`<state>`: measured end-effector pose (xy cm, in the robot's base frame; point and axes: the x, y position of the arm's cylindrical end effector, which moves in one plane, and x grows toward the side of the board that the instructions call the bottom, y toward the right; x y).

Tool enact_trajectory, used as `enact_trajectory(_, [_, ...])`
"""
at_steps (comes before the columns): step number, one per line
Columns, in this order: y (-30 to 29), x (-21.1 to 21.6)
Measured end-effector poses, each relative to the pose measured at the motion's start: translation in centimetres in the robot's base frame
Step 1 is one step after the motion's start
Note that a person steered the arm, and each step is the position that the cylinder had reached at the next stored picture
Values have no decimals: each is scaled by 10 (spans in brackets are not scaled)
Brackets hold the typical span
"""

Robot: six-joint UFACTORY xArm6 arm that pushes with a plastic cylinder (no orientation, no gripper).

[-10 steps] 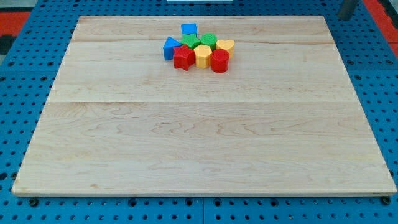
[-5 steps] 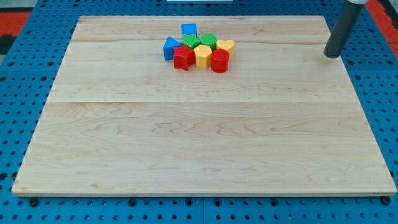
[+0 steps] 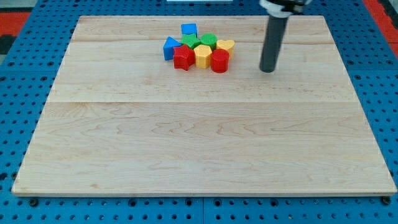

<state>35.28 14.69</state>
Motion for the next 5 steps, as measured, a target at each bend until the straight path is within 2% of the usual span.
enact_trajectory(1, [5,-46])
enact_trajectory(2, [-53,-68])
enact_trajectory(3, [-86,-45])
enact_trajectory(4, [-88,-14])
enact_trajectory(5, [-120,-17])
